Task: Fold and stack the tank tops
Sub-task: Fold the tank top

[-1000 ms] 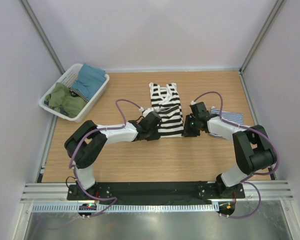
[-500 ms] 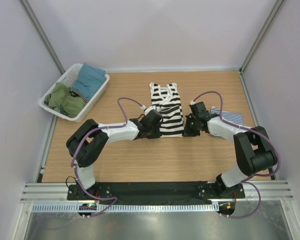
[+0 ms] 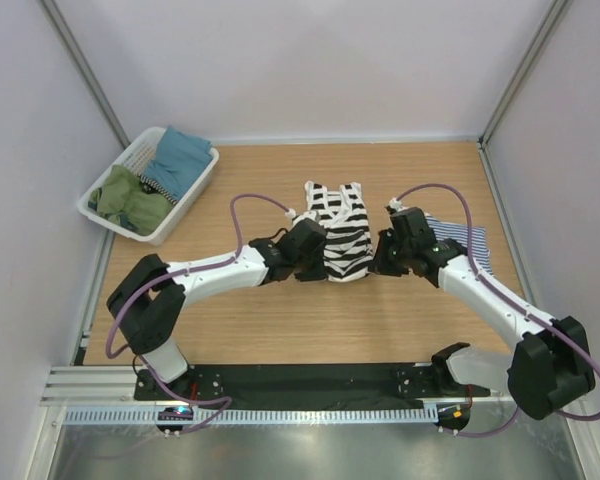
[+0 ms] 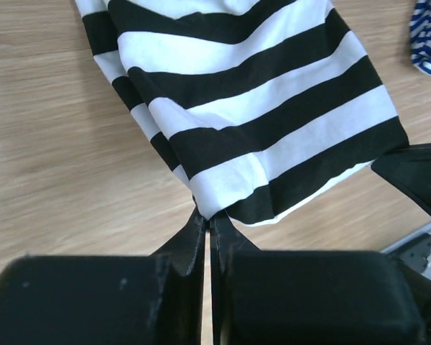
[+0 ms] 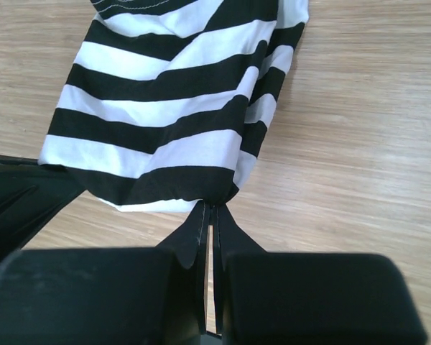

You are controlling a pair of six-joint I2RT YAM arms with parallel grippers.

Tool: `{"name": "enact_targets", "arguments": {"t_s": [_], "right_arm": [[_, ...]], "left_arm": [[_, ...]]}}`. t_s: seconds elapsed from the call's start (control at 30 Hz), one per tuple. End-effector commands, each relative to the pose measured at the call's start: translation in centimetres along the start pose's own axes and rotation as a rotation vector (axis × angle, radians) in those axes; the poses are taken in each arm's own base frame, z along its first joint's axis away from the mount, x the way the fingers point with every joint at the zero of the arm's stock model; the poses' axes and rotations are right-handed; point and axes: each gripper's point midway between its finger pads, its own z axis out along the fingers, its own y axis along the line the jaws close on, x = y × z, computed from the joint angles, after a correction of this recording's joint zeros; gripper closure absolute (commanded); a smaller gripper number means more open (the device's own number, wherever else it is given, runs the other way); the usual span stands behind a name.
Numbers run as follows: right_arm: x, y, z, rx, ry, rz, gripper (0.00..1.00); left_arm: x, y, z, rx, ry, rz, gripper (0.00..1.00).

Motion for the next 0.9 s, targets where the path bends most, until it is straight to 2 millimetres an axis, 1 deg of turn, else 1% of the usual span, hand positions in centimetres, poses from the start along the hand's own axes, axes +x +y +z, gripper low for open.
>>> {"name": "enact_targets", "arguments": {"t_s": [0.0,0.03,0.07,0.1,0.13,0.2,0.23,0.27,0.3,0.33,0.37,0.4,0.43,0.47,0.53,0.57,0.6,0.63,0.7,0.77,0.87], "right_arm": [[-1.4,0.2,-1.9,0.023,-0.056,0.014,0.99],[-1.8,0.2,-2.1,0.028,-0.067,0.014,0.99],[-2.7,0.3,-2.6,0.039,-0.088,0.012,0.99],[-3.2,0.4,-2.7,0.048,-0.094,0.007,0.99],[-3.9,0.5,-2.9,0.050,-0.102,0.006,0.99],[-5.5,1.1,-3.4,0.052,-0.115,0.000,0.99],[-6.0,1.4,-3.7,0.046,-0.123,-0.001,0.99],[-6.6,1.8,-4.1,0.038,-0.139,0.000,0.99],[-6.6,1.9,-4.3,0.033,-0.140,0.005,0.99],[-6.4,2.0,-4.4,0.027,-0.141,0.008,0.99],[-5.3,1.4,-4.1,0.033,-0.121,0.011,0.99],[-4.6,1.2,-3.9,0.033,-0.108,0.022,0.99],[-3.8,0.9,-3.6,0.035,-0.094,0.030,0.99],[-2.2,0.1,-2.7,0.045,-0.059,0.038,0.99],[-0.9,0.0,-2.1,0.022,-0.035,0.057,0.99],[0.2,-0.5,-1.6,0.028,-0.009,0.062,0.99],[0.5,-0.5,-1.6,0.025,-0.007,0.066,0.99],[0.8,-0.6,-1.6,0.024,-0.003,0.069,0.99],[0.6,-0.5,-1.9,0.022,-0.007,0.065,0.99],[0.2,-0.4,-2.6,0.022,-0.023,0.057,0.99],[-0.4,-0.3,-3.4,0.025,-0.046,0.042,0.99]], "left_arm": [[-2.6,-3.2,-3.1,0.073,-0.046,0.005,1.00],[-3.2,-3.5,-3.5,0.078,-0.061,0.009,1.00],[-3.5,-3.7,-4.0,0.074,-0.066,0.016,1.00],[-4.3,-3.8,-4.4,0.067,-0.085,0.020,1.00],[-5.4,-4.6,-4.9,0.080,-0.106,0.027,1.00],[-6.4,-4.8,-5.4,0.076,-0.114,0.034,1.00],[-7.2,-5.5,-5.9,0.083,-0.126,0.034,1.00],[-7.5,-5.6,-6.2,0.085,-0.133,0.036,1.00],[-7.6,-5.8,-6.5,0.094,-0.134,0.035,1.00],[-7.2,-5.7,-6.4,0.099,-0.123,0.030,1.00],[-6.6,-5.5,-6.1,0.098,-0.106,0.026,1.00],[-5.8,-5.2,-5.6,0.095,-0.083,0.023,1.00],[-5.1,-5.4,-5.2,0.109,-0.068,0.012,1.00],[-3.6,-4.3,-4.3,0.089,-0.035,0.009,1.00],[-0.9,-3.9,-2.8,0.099,0.026,0.002,1.00],[-0.3,-3.9,-2.5,0.099,0.034,-0.015,1.00],[0.6,-4.1,-2.4,0.103,0.047,-0.009,1.00],[1.1,-4.0,-2.2,0.102,0.053,-0.013,1.00],[1.5,-4.2,-2.4,0.108,0.055,-0.005,1.00],[1.4,-4.1,-2.9,0.095,0.042,0.004,1.00],[1.8,-4.2,-3.3,0.085,0.048,0.024,1.00]]}}
